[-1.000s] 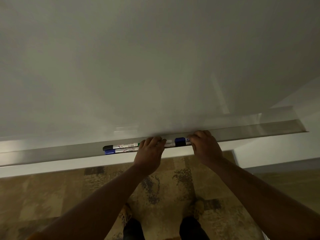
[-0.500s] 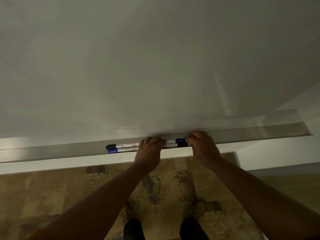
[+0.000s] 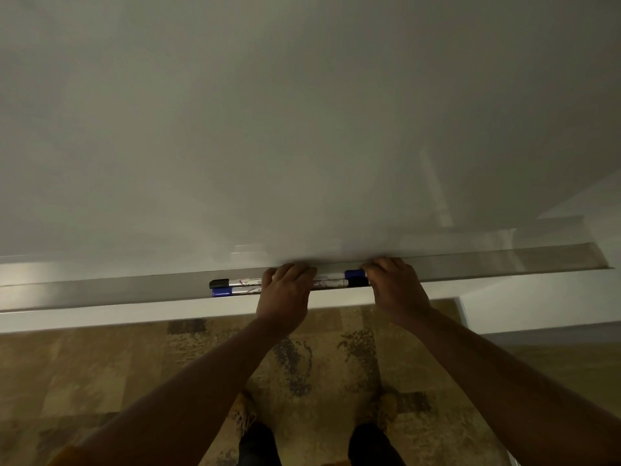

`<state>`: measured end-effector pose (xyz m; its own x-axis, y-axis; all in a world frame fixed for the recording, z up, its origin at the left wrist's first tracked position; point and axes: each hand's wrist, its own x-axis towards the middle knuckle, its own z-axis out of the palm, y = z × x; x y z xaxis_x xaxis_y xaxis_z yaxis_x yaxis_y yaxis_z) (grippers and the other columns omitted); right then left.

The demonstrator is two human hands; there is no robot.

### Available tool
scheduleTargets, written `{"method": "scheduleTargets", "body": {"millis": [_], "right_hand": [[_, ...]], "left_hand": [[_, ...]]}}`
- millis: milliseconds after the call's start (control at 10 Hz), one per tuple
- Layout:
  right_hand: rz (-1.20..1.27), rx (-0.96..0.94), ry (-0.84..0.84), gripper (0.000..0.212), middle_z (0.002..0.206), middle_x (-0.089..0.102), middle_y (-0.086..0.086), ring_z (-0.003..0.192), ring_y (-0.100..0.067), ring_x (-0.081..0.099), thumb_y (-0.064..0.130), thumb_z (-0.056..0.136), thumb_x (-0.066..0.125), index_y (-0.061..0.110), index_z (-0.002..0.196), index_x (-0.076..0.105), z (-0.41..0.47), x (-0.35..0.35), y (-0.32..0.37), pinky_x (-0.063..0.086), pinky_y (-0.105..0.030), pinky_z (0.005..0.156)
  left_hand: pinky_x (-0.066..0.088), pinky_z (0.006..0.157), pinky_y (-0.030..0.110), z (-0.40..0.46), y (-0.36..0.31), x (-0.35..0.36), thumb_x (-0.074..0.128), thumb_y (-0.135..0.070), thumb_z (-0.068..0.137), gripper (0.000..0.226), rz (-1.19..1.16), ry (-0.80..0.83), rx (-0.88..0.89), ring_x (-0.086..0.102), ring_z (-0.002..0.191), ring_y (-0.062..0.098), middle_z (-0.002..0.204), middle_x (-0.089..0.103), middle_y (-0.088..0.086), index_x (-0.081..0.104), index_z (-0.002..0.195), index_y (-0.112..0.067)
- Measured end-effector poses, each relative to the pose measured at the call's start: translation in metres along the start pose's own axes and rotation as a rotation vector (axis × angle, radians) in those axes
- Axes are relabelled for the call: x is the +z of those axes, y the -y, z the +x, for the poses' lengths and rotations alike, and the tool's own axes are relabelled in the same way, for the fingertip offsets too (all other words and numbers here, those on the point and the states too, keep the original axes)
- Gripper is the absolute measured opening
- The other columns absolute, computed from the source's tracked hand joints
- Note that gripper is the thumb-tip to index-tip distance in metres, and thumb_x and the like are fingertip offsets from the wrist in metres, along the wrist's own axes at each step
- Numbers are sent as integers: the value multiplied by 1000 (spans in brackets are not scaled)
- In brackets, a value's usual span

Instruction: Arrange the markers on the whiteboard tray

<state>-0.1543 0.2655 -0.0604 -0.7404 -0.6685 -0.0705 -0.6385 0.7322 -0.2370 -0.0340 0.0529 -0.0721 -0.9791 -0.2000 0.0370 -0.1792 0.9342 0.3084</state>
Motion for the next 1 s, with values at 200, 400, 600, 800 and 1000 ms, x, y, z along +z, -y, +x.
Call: {"method": "scheduleTargets", "body": {"millis": [200, 400, 600, 800, 1000], "right_hand": [[-13, 3, -9, 32, 106, 63, -5, 97, -32, 56, 9, 81, 65, 16, 112, 62, -1, -2, 3, 48, -46, 85], [-27, -6, -15, 33, 107, 64, -6, 98, -33, 57, 10, 82, 66, 16, 114, 62, 0, 0, 6, 49, -48, 85], [-22, -4, -10, 32, 110, 64, -5, 102, -33, 56, 12, 84, 63, 17, 116, 62, 0, -1, 11, 48, -48, 87], [12, -15, -58, 30, 111, 64, -5, 105, -32, 56, 13, 87, 62, 16, 116, 61, -3, 2, 12, 47, -46, 88], [57, -121, -210, 34, 124, 57, -6, 116, -29, 49, 23, 95, 49, 16, 128, 53, -2, -9, 31, 45, -46, 92]], "left_hand": [[32, 101, 47, -10, 19, -4, 57, -29, 93, 30, 62, -35, -95, 53, 118, 22, 122, 65, -5, 61, 123, -27], [33, 102, 49, -15, 28, -3, 53, -33, 96, 28, 55, -54, -101, 51, 119, 24, 122, 64, -4, 60, 123, -28], [32, 104, 49, -16, 27, -7, 52, -31, 96, 29, 54, -27, -104, 50, 121, 23, 124, 63, -4, 59, 124, -28], [33, 103, 47, -18, 28, -11, 55, -27, 95, 29, 26, -33, -78, 49, 123, 24, 126, 62, -3, 60, 124, -26], [35, 99, 48, -15, 15, -30, 59, -17, 91, 43, -15, -155, 59, 46, 125, 30, 130, 58, 3, 53, 133, -21]]}}
